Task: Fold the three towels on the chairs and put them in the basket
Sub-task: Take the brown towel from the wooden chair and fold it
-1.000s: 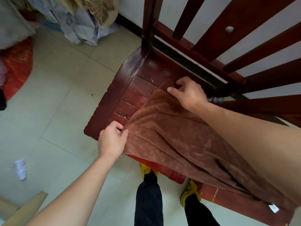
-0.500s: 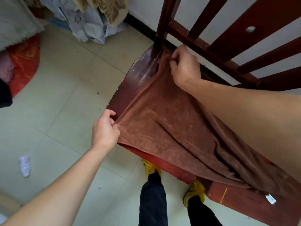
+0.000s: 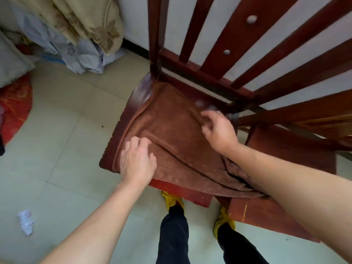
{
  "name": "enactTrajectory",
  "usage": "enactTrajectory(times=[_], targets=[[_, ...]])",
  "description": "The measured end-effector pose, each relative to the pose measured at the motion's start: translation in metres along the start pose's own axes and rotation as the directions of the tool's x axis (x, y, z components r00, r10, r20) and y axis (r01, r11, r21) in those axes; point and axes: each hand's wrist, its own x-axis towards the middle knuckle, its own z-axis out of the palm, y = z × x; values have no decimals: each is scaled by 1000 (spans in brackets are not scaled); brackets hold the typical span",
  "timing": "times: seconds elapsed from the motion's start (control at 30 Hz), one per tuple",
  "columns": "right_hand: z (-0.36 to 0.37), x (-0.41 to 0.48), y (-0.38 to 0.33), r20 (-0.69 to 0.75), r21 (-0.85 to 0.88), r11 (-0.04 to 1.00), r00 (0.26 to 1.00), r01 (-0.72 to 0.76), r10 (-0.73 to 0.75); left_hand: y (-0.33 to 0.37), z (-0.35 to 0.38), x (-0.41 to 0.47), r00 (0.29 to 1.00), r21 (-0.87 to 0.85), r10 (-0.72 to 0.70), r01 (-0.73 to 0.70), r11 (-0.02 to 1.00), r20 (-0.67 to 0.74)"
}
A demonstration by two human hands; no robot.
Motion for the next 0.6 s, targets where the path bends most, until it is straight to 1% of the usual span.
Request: enactTrajectory(times=[0.1,0.2,0.3,0.4,0.47,0.5,0.53,0.6], targets=[[-25,-72,61,17,-67,977,979,-204,205,54,12,-22,986,-49,137,-132,990,100],[-50,-132,128,17,-109,921,926,-374,378,101,39,-49,941,-75,251,-240,968,229],[-74,-174,192,-38,-108,869,875,-483,482,143,76,-77,885,-76,319,-312,947,339],[-88,-193,245,-117,-77,808,810,-585,575,178,111,-96,847,-65,356,-360,931,396],[-93,-196,276,-133,-59,782,781,-621,610,201,134,-107,816,-36,402,-427,903,415],[-95,-199,296,-122,-50,787,786,-615,606,219,151,-114,797,-5,434,-476,879,420],[-94,-199,306,-96,-61,810,811,-584,577,230,159,-115,784,10,461,-511,859,415],[-91,-204,317,17,-119,857,862,-501,506,250,174,-114,760,42,524,-582,812,384]])
